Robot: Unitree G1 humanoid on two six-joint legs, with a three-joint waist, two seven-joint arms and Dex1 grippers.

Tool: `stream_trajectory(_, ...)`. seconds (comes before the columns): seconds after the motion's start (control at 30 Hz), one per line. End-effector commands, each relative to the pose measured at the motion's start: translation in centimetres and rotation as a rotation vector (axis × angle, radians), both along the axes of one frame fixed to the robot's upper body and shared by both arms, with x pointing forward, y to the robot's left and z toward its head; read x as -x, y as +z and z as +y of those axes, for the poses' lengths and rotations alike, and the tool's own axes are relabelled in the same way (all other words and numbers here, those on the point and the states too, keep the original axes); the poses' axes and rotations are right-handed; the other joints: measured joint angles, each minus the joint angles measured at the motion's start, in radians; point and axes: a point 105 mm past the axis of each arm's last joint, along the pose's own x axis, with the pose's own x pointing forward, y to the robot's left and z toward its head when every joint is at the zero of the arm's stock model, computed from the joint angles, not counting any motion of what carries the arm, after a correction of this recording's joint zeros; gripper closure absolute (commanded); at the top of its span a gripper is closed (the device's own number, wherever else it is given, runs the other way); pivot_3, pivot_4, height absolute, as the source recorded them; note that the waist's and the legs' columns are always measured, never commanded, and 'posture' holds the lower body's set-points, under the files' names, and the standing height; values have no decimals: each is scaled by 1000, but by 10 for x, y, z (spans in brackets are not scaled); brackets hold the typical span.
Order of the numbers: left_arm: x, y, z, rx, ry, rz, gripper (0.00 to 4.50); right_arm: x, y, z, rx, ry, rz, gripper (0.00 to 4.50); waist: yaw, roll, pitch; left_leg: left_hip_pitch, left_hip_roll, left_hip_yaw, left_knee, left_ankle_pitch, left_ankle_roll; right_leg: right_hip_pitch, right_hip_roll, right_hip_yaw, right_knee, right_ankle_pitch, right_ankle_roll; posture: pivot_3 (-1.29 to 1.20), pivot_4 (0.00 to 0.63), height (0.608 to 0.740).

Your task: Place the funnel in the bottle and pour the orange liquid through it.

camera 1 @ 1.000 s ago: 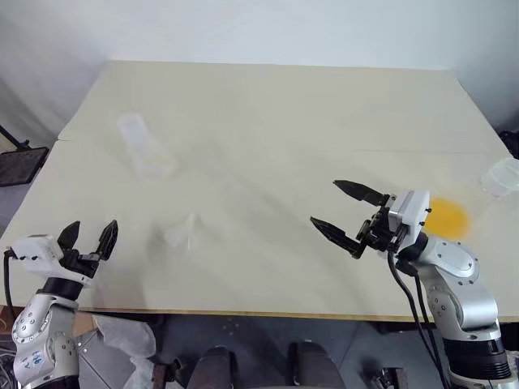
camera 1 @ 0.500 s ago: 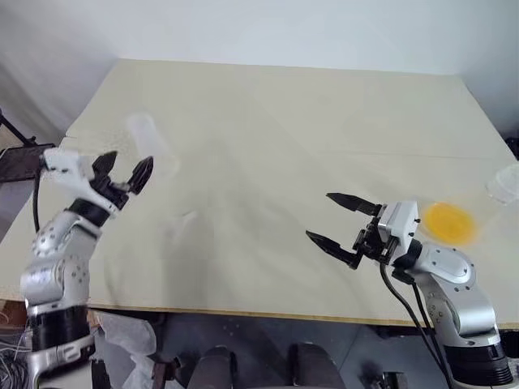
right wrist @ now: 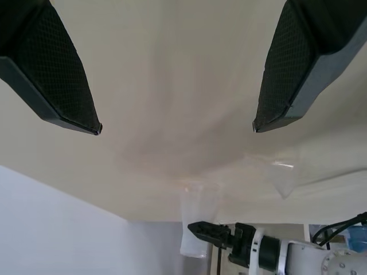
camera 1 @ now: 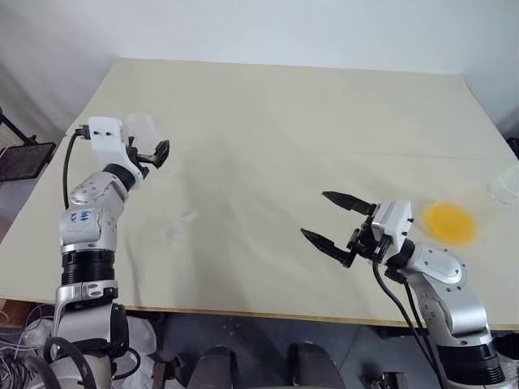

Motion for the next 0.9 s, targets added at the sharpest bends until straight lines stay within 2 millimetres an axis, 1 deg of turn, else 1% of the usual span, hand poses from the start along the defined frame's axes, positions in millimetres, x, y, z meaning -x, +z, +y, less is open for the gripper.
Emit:
stream_trajectory(0.03,-10,23,0,-23,10,-83,0,5,11,4,-22,10,-57,57,0,0,0,0,0,0,0,0,0,0,0,-1,0,0,0,0,150,740)
stream_trajectory(0.17,-19,26,-3,-18,-7,-93,0,5,12,3,-26,2,-60,57,0,0,0,0,0,0,0,0,0,0,-1,-2,0,0,0,0,150,740)
stream_trajectory(0.27,-21,24,-4,-22,-12,-72,566,6,11,3,-28,-5,-61,0,-3,0,0,0,0,0,0,0,0,0,-1,-3,0,0,0,0,150,740)
stream_trajectory(0.37,-22,23,-4,-30,-22,-63,1506,5,12,2,-32,-16,-64,0,-3,0,0,0,0,0,0,0,0,0,-1,-3,0,0,0,0,150,740)
stream_trajectory(0.43,-21,25,-2,-38,-17,-75,2023,5,12,1,-37,-26,-67,0,-2,0,0,0,0,0,0,0,0,0,-1,-4,1,0,0,0,150,740)
stream_trajectory(0.5,-20,31,-1,-34,-24,-114,2092,5,11,1,-39,-32,-68,0,-2,0,0,0,0,0,0,0,0,0,-2,-4,1,0,0,0,150,740)
stream_trajectory(0.57,-16,42,-8,-23,-82,-190,2092,5,11,1,-40,-35,-69,0,-1,0,0,0,0,0,0,0,0,0,-2,-4,1,0,0,0,150,740)
stream_trajectory(0.63,-4,62,-30,-9,-251,-311,2092,6,11,-1,-36,-48,-72,0,0,-1,0,-1,0,0,0,0,0,0,-2,-5,1,0,0,0,150,740)
stream_trajectory(0.7,16,74,-62,-38,-503,-380,2092,8,12,-9,-24,-77,-77,0,0,-1,0,-2,0,0,1,0,0,0,-2,-7,1,0,0,0,150,740)
stream_trajectory(0.73,26,74,-77,-68,-629,-382,2092,9,12,-14,-14,-94,-78,0,0,-1,0,-2,0,0,1,0,0,0,-2,-8,1,0,0,0,150,740)
stream_trajectory(0.8,44,65,-106,-157,-854,-348,2092,13,12,-26,10,-130,-74,0,0,0,1,-2,-1,0,1,0,0,1,-2,-9,1,0,0,0,150,740)
stream_trajectory(0.9,60,53,-139,-203,-1078,-295,2092,20,7,-41,72,-168,-64,0,1,0,1,-2,-2,1,2,0,0,4,-3,-10,-1,0,0,0,150,740)
